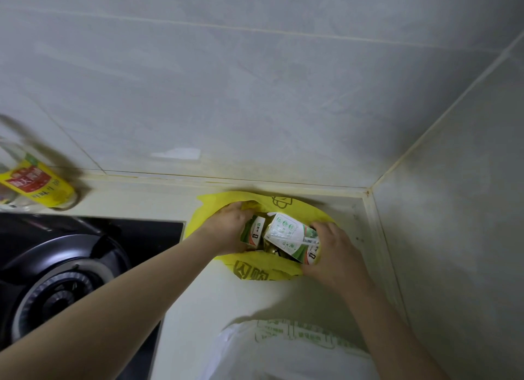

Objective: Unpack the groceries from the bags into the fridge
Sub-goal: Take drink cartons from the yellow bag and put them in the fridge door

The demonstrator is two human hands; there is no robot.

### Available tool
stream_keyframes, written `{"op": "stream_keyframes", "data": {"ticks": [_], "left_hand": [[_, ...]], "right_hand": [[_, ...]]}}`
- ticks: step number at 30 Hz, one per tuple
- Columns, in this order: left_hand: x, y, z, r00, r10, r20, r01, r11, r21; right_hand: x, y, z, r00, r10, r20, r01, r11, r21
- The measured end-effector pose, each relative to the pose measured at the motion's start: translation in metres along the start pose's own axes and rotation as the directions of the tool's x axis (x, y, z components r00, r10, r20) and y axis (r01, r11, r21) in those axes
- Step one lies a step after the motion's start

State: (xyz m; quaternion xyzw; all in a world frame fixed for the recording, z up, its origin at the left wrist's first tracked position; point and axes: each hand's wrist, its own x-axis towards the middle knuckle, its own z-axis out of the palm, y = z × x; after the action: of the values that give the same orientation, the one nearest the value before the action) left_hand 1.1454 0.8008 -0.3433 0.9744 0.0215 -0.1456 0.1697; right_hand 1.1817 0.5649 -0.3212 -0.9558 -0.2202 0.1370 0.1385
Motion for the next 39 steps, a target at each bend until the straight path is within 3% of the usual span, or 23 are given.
{"op": "stream_keyframes", "data": {"ticks": [11, 23, 29, 36, 39], "left_hand": [[-0.006, -0.006, 0.0, 0.999, -0.046, -0.026, 0.043, 0.994, -0.1], [-0.032, -0.001, -0.015, 0.992, 0.034, -0.125, -0.055, 0.985, -0.166], [-0.04, 0.009, -0.022, 0.982, 0.106, -0.159, -0.136, 0.972, -0.193], [-0.045, 0.011, -0.028, 0.964, 0.174, -0.201, -0.213, 0.959, -0.19], [-0.047, 0.008, -0.031, 0.963, 0.171, -0.206, -0.213, 0.956, -0.202]], "right_hand": [[-0.002, -0.001, 0.002, 0.999, 0.023, -0.027, -0.023, 1.0, -0.014], [-0.014, -0.006, -0.023, 0.995, 0.013, -0.097, -0.007, 0.998, 0.067], [-0.022, -0.018, -0.043, 0.976, 0.004, -0.217, 0.023, 0.992, 0.123], [-0.016, -0.031, -0.053, 0.998, -0.018, -0.065, 0.02, 0.999, 0.039], [-0.006, -0.038, -0.059, 0.996, -0.062, -0.063, 0.064, 0.997, 0.038]]}}
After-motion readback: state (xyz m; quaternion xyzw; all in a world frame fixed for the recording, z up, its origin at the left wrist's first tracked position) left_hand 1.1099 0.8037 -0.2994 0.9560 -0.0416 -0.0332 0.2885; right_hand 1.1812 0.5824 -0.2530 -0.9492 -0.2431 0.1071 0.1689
